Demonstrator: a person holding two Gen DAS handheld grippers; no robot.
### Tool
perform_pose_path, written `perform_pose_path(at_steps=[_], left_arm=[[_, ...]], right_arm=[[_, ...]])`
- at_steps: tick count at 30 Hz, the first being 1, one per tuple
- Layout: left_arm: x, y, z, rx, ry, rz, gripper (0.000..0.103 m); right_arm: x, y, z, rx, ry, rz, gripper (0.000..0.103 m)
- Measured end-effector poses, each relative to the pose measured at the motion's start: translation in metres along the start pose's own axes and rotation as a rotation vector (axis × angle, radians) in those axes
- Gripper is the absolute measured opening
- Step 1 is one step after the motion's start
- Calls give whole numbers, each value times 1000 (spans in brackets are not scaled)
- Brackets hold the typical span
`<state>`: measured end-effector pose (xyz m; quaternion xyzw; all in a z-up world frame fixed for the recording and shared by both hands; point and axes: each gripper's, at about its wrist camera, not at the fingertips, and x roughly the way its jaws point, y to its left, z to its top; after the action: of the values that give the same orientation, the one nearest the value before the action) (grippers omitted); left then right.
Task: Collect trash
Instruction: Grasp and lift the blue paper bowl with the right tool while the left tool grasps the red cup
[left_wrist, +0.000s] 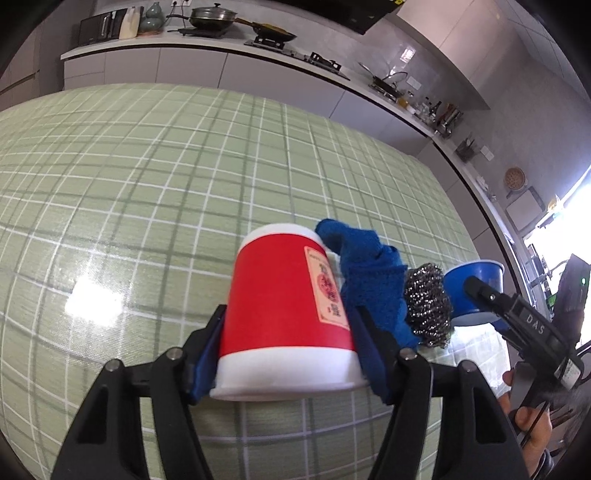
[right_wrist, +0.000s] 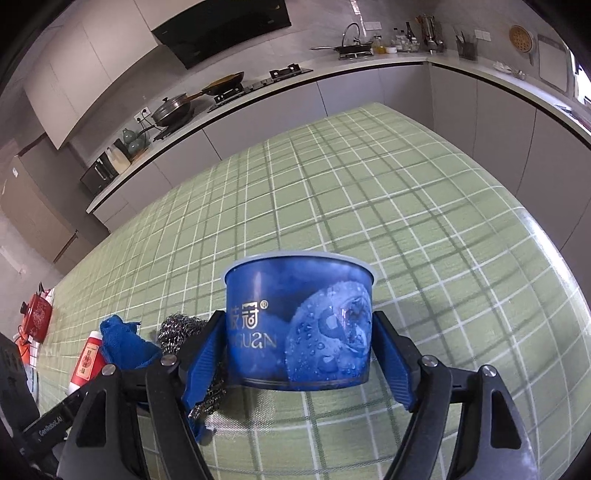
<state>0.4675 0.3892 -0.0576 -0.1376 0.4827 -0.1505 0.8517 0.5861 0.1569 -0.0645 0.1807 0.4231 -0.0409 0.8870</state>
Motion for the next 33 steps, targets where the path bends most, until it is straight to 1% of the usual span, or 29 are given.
perform_pose_path(at_steps=[3,7,11,14,18,22,29,33], left_arm=[[-3,2,-2,2,-19,18,65],[-12,11,-4,-15,-33,21,58],[-21,16,-9,-25,-43,25,57],[-28,11,-14,-12,-55,26,57],[-35,-5,-18,16,-62,42,57],[-41,-24,-25,25,-78,52,57],[-45,-65,-44,38,-116,80,57],[-44,-89,-54,59,-119,69,57]], right_arm=[[-7,2,-3,-12,-15,0,78],[-16,2,-6,-23,-25,-7,78],[-25,1,-8,-18,-39,-1,78],[-34,0,-10,-25,-49,1,78],[-45,-1,-17,-41,-52,5,78],[-58,-10,-26,-55,-50,29,78],[-86,-41,-33,-95,-46,79,78],[-110,-63,-41,-96,-64,80,78]])
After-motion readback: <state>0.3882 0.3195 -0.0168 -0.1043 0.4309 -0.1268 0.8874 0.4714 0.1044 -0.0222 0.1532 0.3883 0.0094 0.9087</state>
